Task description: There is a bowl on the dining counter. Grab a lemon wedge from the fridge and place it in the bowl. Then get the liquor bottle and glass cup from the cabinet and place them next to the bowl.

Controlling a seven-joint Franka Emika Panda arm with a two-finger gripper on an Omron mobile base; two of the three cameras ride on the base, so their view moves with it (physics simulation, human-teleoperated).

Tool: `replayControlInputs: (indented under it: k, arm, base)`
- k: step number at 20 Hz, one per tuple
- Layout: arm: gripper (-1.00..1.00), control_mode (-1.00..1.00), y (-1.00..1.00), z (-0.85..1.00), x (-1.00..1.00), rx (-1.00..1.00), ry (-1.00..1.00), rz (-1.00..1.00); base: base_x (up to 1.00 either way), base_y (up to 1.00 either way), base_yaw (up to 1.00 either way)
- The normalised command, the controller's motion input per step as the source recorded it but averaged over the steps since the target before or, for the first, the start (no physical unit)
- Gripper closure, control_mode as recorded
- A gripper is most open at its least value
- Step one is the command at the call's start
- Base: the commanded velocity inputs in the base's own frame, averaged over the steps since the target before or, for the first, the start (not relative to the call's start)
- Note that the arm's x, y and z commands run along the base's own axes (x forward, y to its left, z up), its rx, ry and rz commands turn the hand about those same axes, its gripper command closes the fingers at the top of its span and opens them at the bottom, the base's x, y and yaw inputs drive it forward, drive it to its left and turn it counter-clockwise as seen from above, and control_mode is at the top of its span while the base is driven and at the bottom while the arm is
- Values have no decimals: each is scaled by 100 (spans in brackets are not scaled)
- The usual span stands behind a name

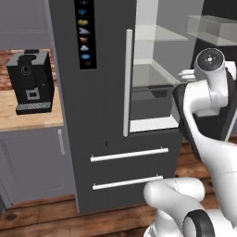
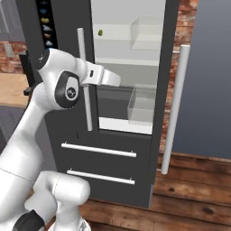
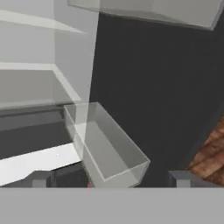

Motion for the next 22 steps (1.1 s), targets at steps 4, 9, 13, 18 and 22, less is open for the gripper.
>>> replayControlInputs:
  k: [4,9,13,18,22]
  arm:
    - [-100,-100,100,6,0,18,25,52]
    - [-100,-100,100,0,-1,17,6,48]
    - [-100,-100,100,-19,0,11,-6,33]
    - [-100,-100,93,-22,1,1,-26,7]
    - [-100,-100,57,-24,17,-5,-26,-5]
  base:
    - [0,0,0]
    - [0,0,0]
    - [0,0,0]
    - [0,0,0]
    - [0,0,0]
